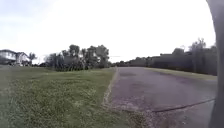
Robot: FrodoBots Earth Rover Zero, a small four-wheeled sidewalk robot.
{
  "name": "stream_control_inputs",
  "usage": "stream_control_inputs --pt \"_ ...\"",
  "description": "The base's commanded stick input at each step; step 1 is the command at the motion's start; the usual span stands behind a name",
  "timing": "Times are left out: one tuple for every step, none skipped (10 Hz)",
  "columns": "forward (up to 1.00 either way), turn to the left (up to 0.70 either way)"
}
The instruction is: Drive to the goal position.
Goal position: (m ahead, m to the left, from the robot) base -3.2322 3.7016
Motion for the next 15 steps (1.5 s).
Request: stream_control_inputs --pt "0.00 0.00" --pt "0.00 0.00" --pt "0.00 0.00" --pt "0.00 0.00" --pt "0.03 0.00" --pt "0.00 0.00" --pt "0.00 0.00" --pt "0.00 0.00" --pt "0.00 0.00" --pt "0.00 0.00" --pt "0.00 0.00" --pt "0.00 0.00" --pt "0.00 0.00" --pt "0.00 0.00" --pt "0.04 0.00"
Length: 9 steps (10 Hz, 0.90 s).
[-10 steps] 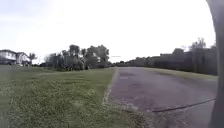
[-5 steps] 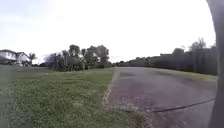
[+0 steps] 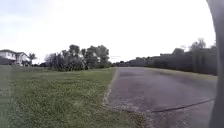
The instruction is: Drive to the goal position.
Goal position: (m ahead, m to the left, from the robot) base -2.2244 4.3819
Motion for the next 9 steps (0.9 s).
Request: stream_control_inputs --pt "0.01 0.00" --pt "0.00 0.00" --pt "0.00 0.00" --pt "0.00 0.00" --pt "0.00 0.00" --pt "0.00 0.00" --pt "0.03 0.00" --pt "0.01 0.00" --pt "0.04 0.00"
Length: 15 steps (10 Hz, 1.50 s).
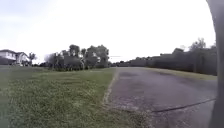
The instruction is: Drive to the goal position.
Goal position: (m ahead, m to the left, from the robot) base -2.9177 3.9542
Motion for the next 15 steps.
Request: stream_control_inputs --pt "0.02 0.00" --pt "0.00 0.00" --pt "0.00 0.00" --pt "0.00 0.00" --pt "0.00 0.00" --pt "0.00 0.00" --pt "0.00 0.00" --pt "0.00 0.00" --pt "0.00 0.00" --pt "0.00 0.00" --pt "0.03 0.00" --pt "0.01 0.00" --pt "0.00 0.00" --pt "0.00 0.00" --pt "0.00 0.00"
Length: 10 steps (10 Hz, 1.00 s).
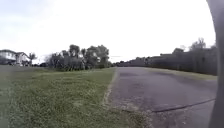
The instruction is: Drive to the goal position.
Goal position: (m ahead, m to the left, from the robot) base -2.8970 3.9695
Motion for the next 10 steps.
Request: stream_control_inputs --pt "0.00 0.00" --pt "0.00 0.00" --pt "0.00 0.00" --pt "0.00 0.00" --pt "0.00 0.00" --pt "0.02 0.00" --pt "0.03 0.00" --pt "0.00 0.00" --pt "0.00 0.00" --pt "0.00 0.00"
